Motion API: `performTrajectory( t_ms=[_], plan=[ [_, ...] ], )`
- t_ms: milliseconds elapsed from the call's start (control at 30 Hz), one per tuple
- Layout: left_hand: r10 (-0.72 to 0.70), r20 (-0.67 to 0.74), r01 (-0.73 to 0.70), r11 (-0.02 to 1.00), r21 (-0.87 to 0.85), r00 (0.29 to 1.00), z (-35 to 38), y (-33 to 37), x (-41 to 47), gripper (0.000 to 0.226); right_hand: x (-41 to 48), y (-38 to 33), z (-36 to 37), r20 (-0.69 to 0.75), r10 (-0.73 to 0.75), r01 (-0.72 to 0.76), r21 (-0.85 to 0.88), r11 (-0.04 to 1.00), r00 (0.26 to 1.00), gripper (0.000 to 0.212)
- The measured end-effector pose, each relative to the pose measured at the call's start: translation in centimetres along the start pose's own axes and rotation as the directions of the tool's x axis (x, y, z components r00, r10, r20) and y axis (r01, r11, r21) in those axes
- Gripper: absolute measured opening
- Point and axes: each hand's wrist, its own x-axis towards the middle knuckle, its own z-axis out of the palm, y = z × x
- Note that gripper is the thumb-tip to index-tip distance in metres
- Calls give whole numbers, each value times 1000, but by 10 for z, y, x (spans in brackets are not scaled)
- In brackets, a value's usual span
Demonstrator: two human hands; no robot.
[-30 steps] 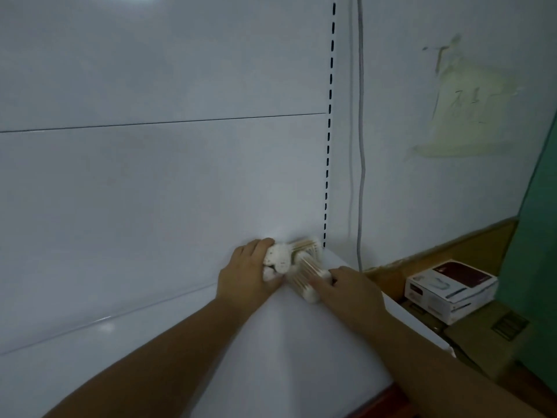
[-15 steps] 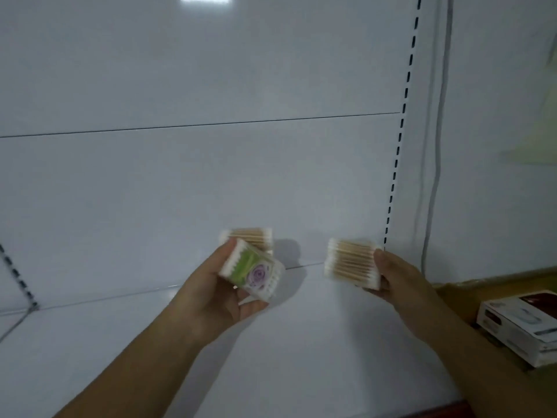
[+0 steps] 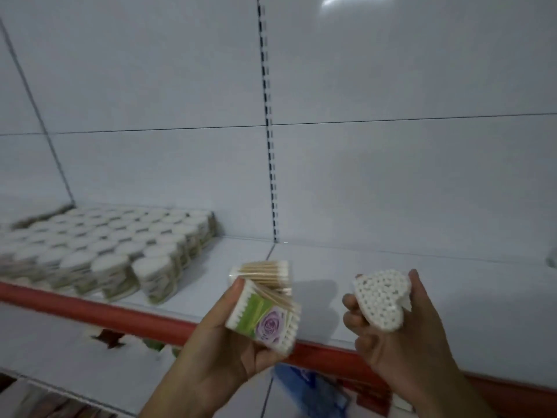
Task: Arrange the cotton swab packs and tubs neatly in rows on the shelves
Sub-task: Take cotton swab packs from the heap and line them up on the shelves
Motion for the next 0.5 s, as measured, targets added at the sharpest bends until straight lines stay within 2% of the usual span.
performTrajectory(
  t_ms=[100,167,200,267,300,333,400,433,500],
  plan=[
    [16,-57,-16,1000,-8,998,-52,15,-40,53,21,59,40,-5,64,-64,-2,998,998,68],
    [19,-92,-20,1000,-17,996,-82,25,-62,52,29,90,62,-25,59,-58,13,998,998,47],
    [15,-107,-19,999,-33,994,-94,31,-70,50,32,102,70,-37,46,-45,23,999,998,45],
    [25,-116,-32,998,-60,993,-113,42,-86,50,39,122,80,5,33,-33,-30,999,999,53],
    [41,-113,-49,997,-61,993,-123,46,-91,51,43,130,86,40,33,-30,-79,996,999,67],
    [57,-110,-65,996,-63,992,-131,50,-94,58,48,137,89,55,36,-29,-110,994,998,80],
    [55,-116,-66,993,-97,992,-141,54,-99,86,59,146,93,47,21,-16,-118,993,999,83],
    [46,-126,-60,992,-108,991,-145,55,-99,91,66,149,94,34,18,-14,-102,995,999,85],
    [50,-126,-64,992,-107,991,-154,60,-98,85,80,148,101,8,4,-3,-59,998,1000,102]
  ],
)
